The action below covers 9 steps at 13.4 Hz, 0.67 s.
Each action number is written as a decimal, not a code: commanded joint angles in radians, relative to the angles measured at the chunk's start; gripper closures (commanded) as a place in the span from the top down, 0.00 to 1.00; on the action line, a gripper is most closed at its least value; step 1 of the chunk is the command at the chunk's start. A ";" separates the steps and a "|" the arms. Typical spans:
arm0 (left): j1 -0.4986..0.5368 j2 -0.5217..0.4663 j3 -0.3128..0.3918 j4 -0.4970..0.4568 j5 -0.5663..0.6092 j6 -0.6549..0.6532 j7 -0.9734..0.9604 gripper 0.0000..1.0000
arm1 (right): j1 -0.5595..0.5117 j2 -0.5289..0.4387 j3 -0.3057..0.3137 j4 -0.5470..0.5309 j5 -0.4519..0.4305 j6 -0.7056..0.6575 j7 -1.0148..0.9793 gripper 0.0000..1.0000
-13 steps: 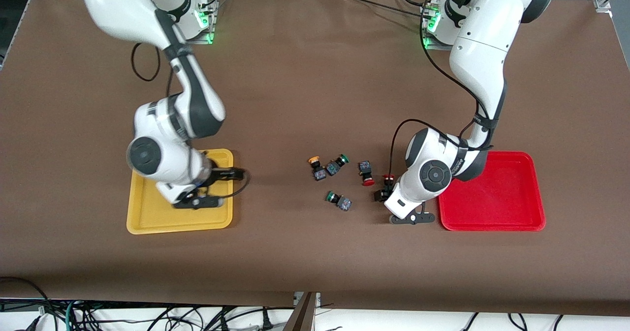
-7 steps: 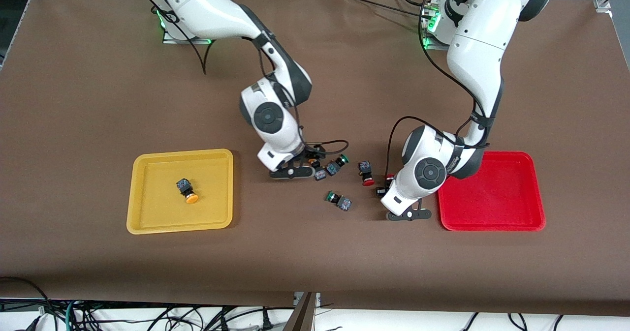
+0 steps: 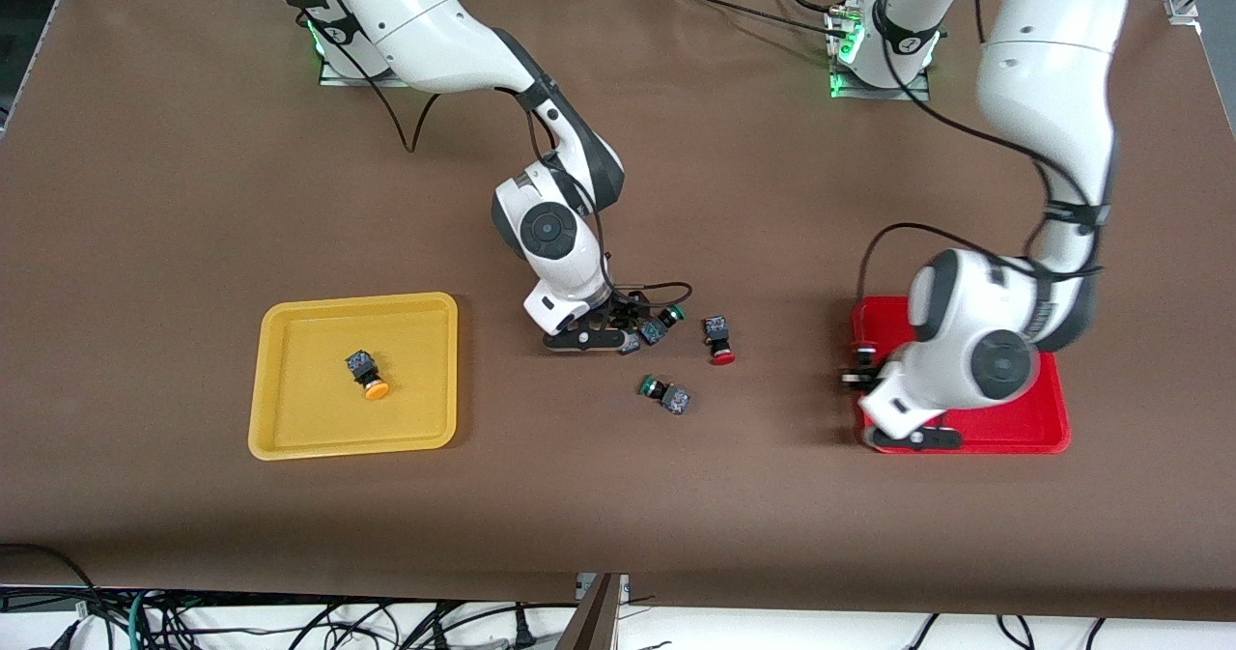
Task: Place red and yellow buttons in trays
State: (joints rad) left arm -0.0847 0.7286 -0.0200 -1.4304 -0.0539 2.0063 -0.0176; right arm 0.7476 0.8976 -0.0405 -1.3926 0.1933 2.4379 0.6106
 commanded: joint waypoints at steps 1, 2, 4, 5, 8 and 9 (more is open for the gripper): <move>0.083 -0.080 -0.015 -0.160 0.011 0.029 0.131 0.00 | 0.012 0.027 -0.004 0.026 -0.032 0.027 0.037 0.91; 0.095 -0.104 -0.015 -0.212 0.012 0.063 0.157 0.00 | 0.012 0.030 -0.004 0.024 -0.032 0.027 0.037 0.85; 0.156 -0.141 -0.014 -0.315 0.019 0.159 0.249 0.00 | 0.009 0.035 -0.006 0.027 -0.034 0.033 0.020 0.44; 0.207 -0.137 -0.014 -0.338 0.019 0.198 0.319 0.00 | -0.007 0.024 -0.007 0.027 -0.034 0.023 -0.003 0.15; 0.287 -0.117 -0.014 -0.344 0.019 0.243 0.413 0.00 | -0.027 -0.014 -0.010 0.027 -0.035 -0.025 -0.038 0.00; 0.302 -0.117 -0.014 -0.344 0.020 0.241 0.430 0.00 | -0.045 -0.037 -0.021 0.027 -0.034 -0.067 -0.060 0.00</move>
State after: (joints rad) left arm 0.1900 0.6474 -0.0179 -1.7387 -0.0525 2.2338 0.3716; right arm 0.7286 0.9039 -0.0583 -1.3690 0.1737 2.4394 0.5833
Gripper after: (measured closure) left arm 0.590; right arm 0.599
